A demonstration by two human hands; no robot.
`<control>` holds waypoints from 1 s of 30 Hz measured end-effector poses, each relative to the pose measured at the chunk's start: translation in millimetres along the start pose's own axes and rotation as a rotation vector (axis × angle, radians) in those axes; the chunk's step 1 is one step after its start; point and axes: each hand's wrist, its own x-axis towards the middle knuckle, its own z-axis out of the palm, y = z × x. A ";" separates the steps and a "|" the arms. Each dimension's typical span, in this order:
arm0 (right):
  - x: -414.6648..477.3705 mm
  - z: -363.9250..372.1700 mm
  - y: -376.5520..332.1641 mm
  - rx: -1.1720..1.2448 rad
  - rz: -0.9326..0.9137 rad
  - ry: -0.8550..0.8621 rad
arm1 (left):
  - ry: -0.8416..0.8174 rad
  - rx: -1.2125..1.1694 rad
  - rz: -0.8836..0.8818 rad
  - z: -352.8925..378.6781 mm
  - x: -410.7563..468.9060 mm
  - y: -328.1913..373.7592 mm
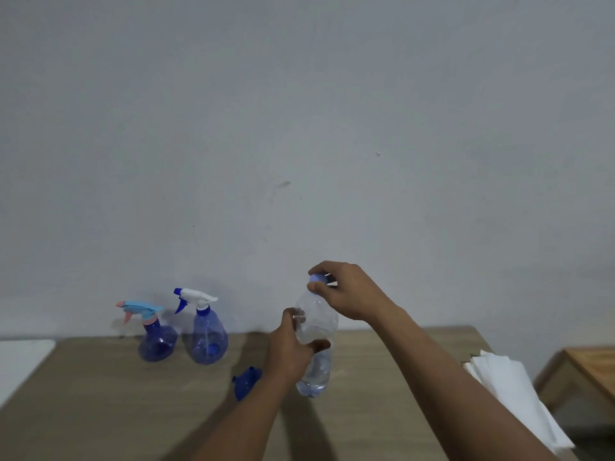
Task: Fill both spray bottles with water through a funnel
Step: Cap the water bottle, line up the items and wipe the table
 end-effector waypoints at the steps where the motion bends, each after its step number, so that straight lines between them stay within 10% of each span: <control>1: -0.2 -1.1 1.8 -0.008 0.002 -0.011 | 0.003 -0.001 0.004 0.8 0.2 0.8; 30: -11.9 46.2 14.7 0.190 0.124 0.327 | 0.111 -0.014 -0.017 14.9 -7.9 1.9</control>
